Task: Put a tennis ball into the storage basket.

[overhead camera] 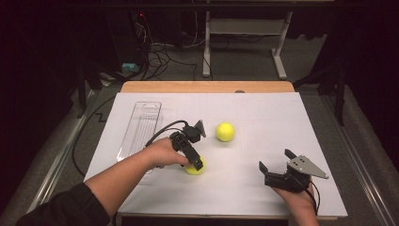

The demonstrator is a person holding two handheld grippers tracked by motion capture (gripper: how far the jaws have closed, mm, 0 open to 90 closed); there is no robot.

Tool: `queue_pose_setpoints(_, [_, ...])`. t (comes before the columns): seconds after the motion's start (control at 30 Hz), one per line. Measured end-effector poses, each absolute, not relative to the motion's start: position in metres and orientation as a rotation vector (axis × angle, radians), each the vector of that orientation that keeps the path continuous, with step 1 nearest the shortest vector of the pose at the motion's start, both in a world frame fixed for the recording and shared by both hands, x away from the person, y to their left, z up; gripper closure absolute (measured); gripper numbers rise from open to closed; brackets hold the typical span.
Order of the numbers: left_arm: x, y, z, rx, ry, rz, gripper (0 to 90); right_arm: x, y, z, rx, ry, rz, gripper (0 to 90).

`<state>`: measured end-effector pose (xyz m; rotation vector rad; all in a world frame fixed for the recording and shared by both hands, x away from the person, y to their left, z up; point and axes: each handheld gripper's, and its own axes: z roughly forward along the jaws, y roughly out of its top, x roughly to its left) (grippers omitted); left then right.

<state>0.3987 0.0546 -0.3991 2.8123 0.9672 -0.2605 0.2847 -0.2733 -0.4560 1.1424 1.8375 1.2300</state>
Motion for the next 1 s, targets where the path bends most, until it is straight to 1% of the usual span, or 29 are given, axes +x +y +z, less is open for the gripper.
queue_pose_setpoints(0.57, [0.401,0.045,-0.410,2.873,0.946,-0.279,0.7,0.285,-0.273,-0.457,1.146,1.837,1.239,0.0])
queue_pose_setpoints(0.67, [0.400,0.044,-0.412,2.858,0.971,-0.275,0.7,0.285,-0.273,-0.457,1.147,1.836,1.240,0.0])
queue_pose_setpoints(0.9, [0.401,0.043,-0.416,2.887,0.952,-0.296,3.7,0.285,-0.274,-0.457,1.144,1.836,1.238,0.0])
queue_pose_setpoints(1.0, [0.401,0.043,-0.417,2.865,0.975,-0.308,6.0,0.285,-0.274,-0.457,1.143,1.835,1.237,0.0])
